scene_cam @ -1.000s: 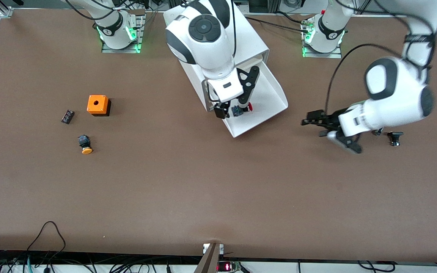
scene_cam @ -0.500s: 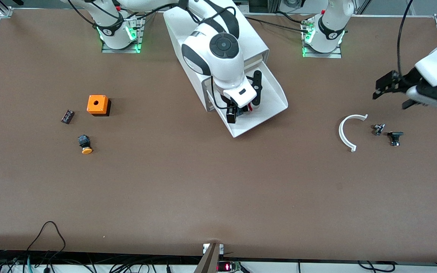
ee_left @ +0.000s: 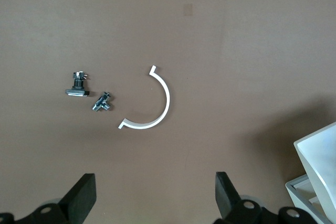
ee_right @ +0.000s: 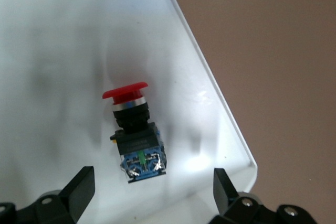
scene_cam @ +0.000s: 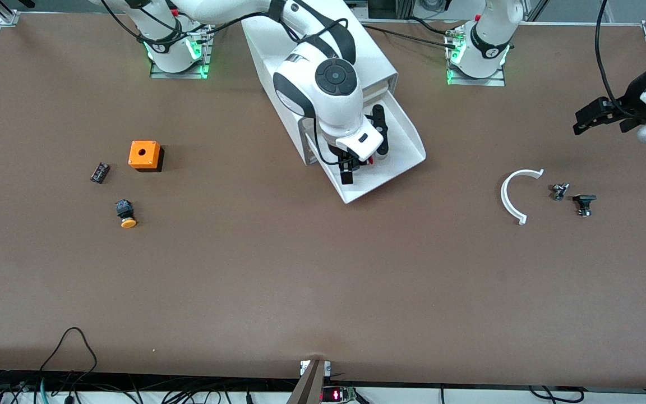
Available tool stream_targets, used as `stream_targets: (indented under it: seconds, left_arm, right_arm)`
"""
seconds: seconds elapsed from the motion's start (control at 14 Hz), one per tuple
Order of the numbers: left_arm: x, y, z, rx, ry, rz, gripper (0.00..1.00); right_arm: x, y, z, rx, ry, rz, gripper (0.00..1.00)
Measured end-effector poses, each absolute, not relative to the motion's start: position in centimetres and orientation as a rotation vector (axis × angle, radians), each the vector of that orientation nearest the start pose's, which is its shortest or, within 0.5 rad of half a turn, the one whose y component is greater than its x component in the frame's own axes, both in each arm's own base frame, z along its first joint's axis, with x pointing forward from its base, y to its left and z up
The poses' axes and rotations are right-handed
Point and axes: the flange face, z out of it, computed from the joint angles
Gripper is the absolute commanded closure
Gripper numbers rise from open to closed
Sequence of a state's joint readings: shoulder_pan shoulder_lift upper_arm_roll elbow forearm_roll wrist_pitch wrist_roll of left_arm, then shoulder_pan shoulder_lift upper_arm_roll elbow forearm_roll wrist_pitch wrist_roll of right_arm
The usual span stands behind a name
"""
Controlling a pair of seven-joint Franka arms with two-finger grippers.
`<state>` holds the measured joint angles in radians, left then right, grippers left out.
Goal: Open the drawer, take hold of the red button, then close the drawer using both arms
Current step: 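Grasp the red push button inside the drawer with the right gripper, then lift the red button out and carry it beside the orange box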
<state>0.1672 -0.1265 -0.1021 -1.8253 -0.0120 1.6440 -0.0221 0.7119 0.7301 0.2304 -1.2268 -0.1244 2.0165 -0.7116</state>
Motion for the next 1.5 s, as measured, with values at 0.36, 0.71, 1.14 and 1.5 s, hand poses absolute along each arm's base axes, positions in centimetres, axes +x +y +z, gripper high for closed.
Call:
stream_targets:
  seconds: [0.36, 0.71, 1.14, 1.5]
  left_arm:
    - [51.6, 2.7, 57.6, -3.137, -0.15, 0.091, 0.0]
    - [51.8, 2.3, 58.2, -3.137, -0.136, 0.055, 0.0]
    - [52.9, 2.5, 56.0, -3.14, -0.136, 0.117, 0.0]
    - [53.4, 2.3, 54.4, -3.139, -0.166, 0.178, 0.0]
  right_arm:
    - [47.1, 58.9, 32.5, 2.129, 2.357, 0.062, 0.21]
    - [47.5, 58.9, 32.5, 2.127, 2.35, 0.08, 0.59]
    - [47.8, 58.9, 32.9, 2.046, 2.335, 0.103, 0.81]
    - [48.5, 58.9, 38.1, 2.073, 2.27, 0.231, 0.83]
